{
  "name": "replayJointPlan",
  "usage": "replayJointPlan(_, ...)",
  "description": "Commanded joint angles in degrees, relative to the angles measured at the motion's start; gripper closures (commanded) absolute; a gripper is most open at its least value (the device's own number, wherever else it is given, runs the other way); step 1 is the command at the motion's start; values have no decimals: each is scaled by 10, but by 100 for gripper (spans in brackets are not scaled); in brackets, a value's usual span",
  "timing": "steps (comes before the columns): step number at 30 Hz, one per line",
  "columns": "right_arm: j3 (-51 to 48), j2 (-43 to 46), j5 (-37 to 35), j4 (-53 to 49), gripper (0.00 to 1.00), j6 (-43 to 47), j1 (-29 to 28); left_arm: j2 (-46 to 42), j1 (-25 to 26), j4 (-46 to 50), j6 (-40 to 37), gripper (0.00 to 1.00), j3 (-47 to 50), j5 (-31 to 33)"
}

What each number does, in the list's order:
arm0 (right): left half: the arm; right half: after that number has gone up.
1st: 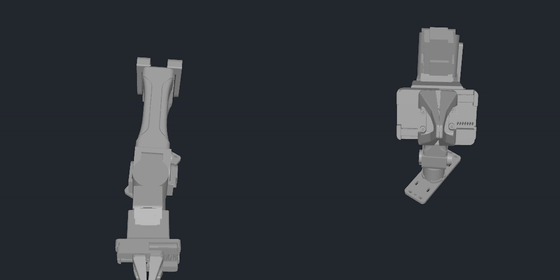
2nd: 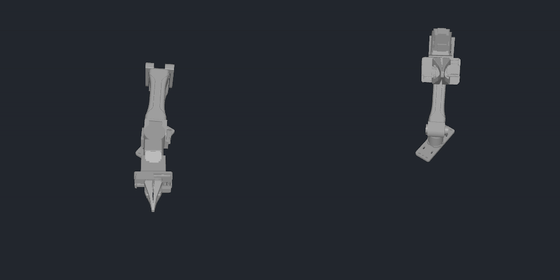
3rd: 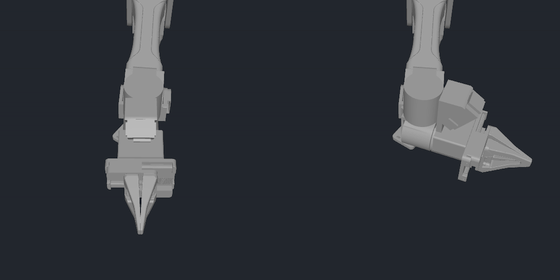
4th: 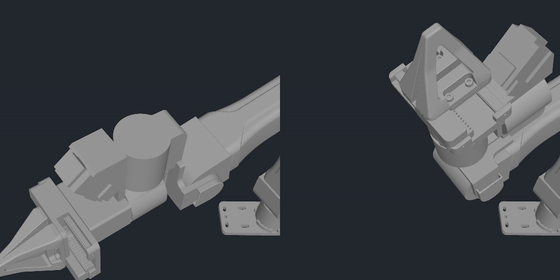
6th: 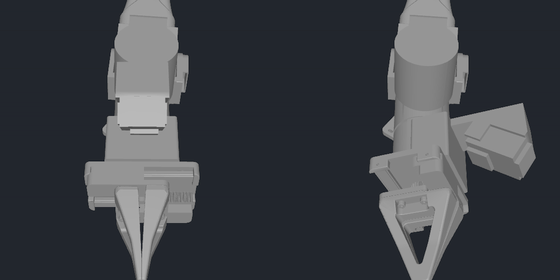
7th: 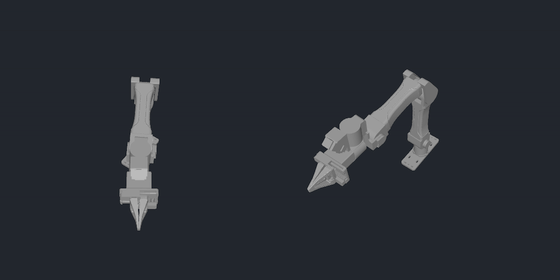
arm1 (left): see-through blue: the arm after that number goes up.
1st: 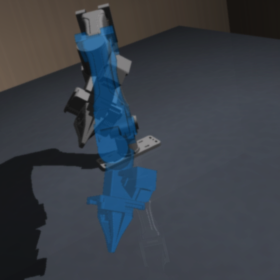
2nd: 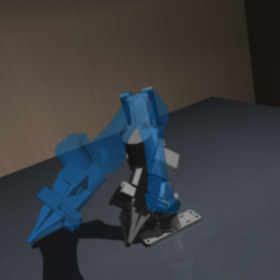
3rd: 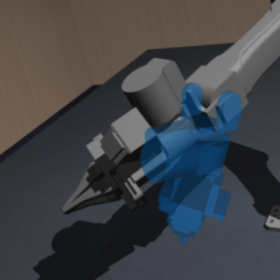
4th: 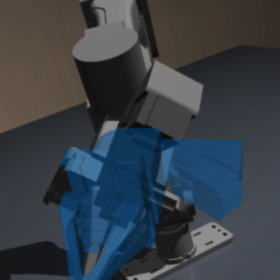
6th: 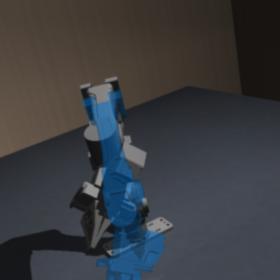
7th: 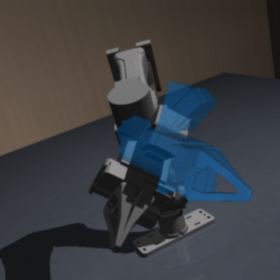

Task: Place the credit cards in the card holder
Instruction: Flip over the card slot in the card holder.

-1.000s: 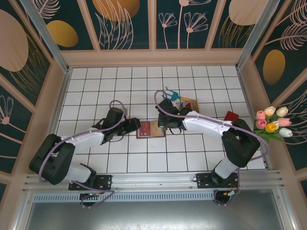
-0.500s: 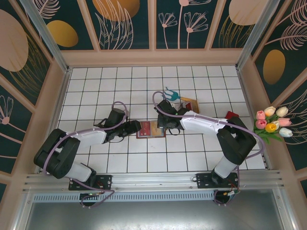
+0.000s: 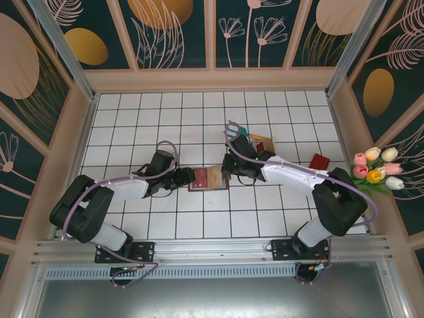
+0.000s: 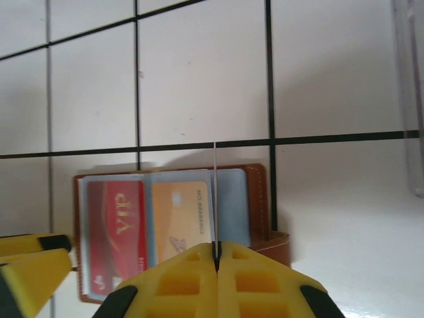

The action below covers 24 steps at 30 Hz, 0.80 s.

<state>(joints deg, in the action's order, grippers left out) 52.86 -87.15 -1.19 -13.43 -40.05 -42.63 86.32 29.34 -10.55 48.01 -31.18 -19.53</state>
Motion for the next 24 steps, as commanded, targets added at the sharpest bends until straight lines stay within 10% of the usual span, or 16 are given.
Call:
replayJointPlan(1,-16,28,42,51,99,-22,3,7,0,-20,-6,44,-12,-11)
replayJointPlan(24,-12,-72,179,192,97,-65,-4,-82,0,-30,25,32,32,52)
